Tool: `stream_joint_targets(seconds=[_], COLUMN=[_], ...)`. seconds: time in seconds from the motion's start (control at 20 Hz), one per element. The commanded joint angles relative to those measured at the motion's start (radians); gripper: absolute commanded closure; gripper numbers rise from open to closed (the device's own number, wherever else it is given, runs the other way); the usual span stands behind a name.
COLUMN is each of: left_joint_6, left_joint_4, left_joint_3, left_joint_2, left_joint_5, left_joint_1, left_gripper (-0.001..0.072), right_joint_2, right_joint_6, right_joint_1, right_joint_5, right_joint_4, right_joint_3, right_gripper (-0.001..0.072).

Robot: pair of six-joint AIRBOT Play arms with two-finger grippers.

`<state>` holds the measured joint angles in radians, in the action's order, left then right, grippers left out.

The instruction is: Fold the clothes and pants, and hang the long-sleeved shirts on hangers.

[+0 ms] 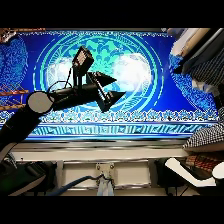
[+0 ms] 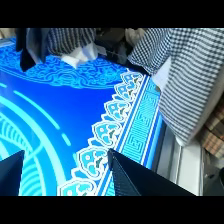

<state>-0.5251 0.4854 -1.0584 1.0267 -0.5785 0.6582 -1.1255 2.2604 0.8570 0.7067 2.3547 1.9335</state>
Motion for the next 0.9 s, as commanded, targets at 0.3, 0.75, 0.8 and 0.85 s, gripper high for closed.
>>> stream_joint_targets(seconds=[0.3,0.75,0.8,0.85], left_joint_6=[0.0,-0.33,-0.349,-0.366], left_joint_4=[0.006,0.538,0.556,0.558], left_joint_3=[-0.001,-0.223,-0.25,-0.259], left_joint_2=[-0.039,-0.206,-0.208,-0.215], left_joint_5=[0.015,-0.364,-0.44,-0.476], left_joint_1=[-0.021,-0.297,-0.331,-0.359], left_gripper=[0.0235,0.0234,0.0234,0.0233], right_joint_2=[0.068,0.074,0.086,0.103], right_joint_6=[-0.19,-0.617,-0.617,-0.617], right_joint_1=[-0.492,-1.417,-1.486,-1.542], right_joint_5=[-0.128,0.269,0.238,0.192], right_joint_4=[-0.638,-0.828,-0.823,-0.811], right_joint_3=[0.0,-0.33,-0.392,-0.454], right_gripper=[0.0396,0.0297,0.0297,0.0297])
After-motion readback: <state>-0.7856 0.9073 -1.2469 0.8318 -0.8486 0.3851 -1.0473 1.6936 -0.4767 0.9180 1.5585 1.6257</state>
